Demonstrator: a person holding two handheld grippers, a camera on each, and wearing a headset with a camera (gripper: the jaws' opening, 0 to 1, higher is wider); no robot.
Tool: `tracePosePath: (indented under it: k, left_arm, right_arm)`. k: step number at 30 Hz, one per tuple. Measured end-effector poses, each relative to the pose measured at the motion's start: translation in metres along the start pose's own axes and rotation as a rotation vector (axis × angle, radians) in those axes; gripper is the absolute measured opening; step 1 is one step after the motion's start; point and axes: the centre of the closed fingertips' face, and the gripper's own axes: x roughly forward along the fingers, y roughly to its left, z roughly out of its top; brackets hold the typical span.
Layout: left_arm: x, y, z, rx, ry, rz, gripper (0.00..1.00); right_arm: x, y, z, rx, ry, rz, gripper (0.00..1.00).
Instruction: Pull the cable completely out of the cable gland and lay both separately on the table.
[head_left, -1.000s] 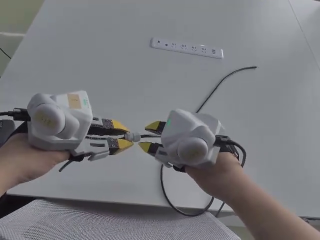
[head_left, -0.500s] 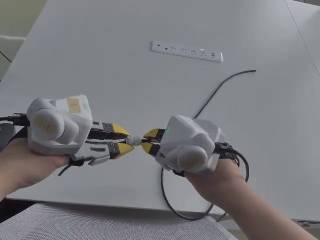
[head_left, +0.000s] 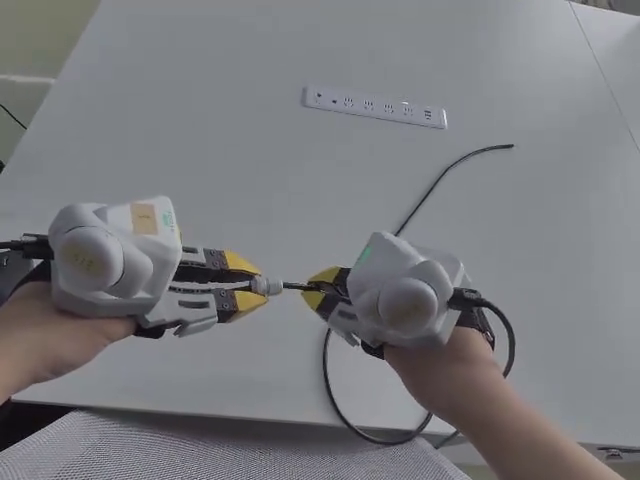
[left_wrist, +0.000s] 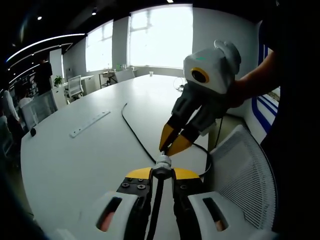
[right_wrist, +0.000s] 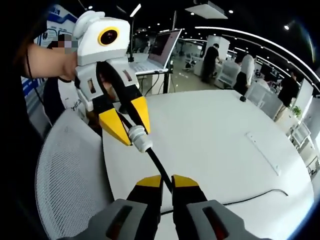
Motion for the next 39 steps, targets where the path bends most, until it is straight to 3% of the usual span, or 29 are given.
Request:
tracePosePath:
  k: [7, 12, 19, 23, 26, 30, 33, 39]
  left_arm:
    - [0.000, 0.000, 0.000, -0.005, -0.001, 0.002, 0.15]
    - [0.000, 0.000, -0.002, -0.014, -0.002, 0.000, 0.15]
    - [0.000, 0.000, -0.003, -0.018, 0.000, 0.000, 0.15]
    - [0.001, 0.000, -0.005, -0.017, 0.005, -0.003, 0.15]
    - [0.002, -0.001, -0.004, -0.018, 0.003, -0.005, 0.15]
    - [0.003, -0.001, -0.005, -0.017, 0.004, -0.010, 0.15]
    - [0.003, 0.000, -0.004, -0.018, -0.001, -0.009, 0.15]
    - [0.002, 0.003, -0.003, -0.015, -0.004, -0.010, 0.15]
  right_arm:
    - [0.000, -0.008, -0.014, 0.103, 0.018, -0.012, 0.01]
    - [0.001, -0.010, -0.028, 0.236, 0.058, -0.013, 0.01]
    - [0.004, -0.011, -0.031, 0.289, 0.069, -0.008, 0.02]
    - [0.005, -0.012, -0.033, 0.185, 0.080, -0.015, 0.03]
    - [0.005, -0.015, -0.031, 0.154, 0.067, -0.030, 0.05]
    - [0.004, -0.015, -0.026, 0.141, 0.039, -0.025, 0.16]
    - [0.001, -0.013, -0.021, 0.104, 0.030, -0.027, 0.17]
    - [-0.004, -0.009, 0.005, -0.122, -0.004, -0.060, 0.18]
